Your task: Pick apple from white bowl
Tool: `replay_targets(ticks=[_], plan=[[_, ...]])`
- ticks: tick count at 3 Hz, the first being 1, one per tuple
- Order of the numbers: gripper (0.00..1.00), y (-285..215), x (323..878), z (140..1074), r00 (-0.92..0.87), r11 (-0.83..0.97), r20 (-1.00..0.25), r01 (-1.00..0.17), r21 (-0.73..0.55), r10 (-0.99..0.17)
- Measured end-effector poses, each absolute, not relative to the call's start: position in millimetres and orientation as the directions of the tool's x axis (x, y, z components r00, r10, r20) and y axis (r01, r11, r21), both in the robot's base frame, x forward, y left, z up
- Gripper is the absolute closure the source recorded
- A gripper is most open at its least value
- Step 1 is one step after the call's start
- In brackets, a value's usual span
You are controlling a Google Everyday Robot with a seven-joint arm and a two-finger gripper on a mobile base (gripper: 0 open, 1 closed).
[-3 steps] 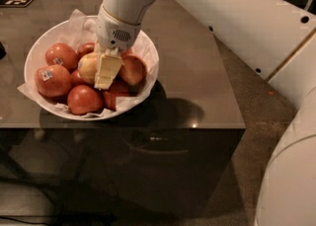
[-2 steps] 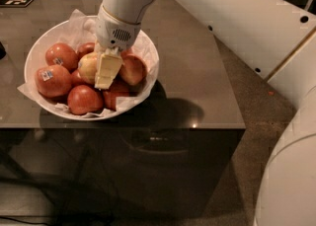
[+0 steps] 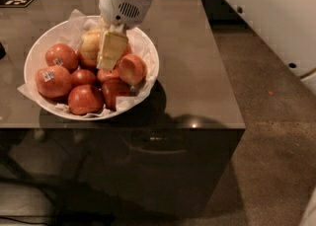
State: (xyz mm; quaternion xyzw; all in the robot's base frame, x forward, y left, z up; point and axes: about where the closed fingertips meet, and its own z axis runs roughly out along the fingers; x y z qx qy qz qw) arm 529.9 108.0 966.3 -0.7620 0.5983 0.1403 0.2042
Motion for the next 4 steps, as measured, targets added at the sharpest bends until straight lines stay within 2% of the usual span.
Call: replay_targets(ticks=[3,4], plan=[[1.00,112,528,1068,0.307,-0.208,-0.465,-0.945,-0.252,-0.831],[1.00,117,531,1076,0.315,-0.199,-0.481,-0.940,-0.277,-0.818]])
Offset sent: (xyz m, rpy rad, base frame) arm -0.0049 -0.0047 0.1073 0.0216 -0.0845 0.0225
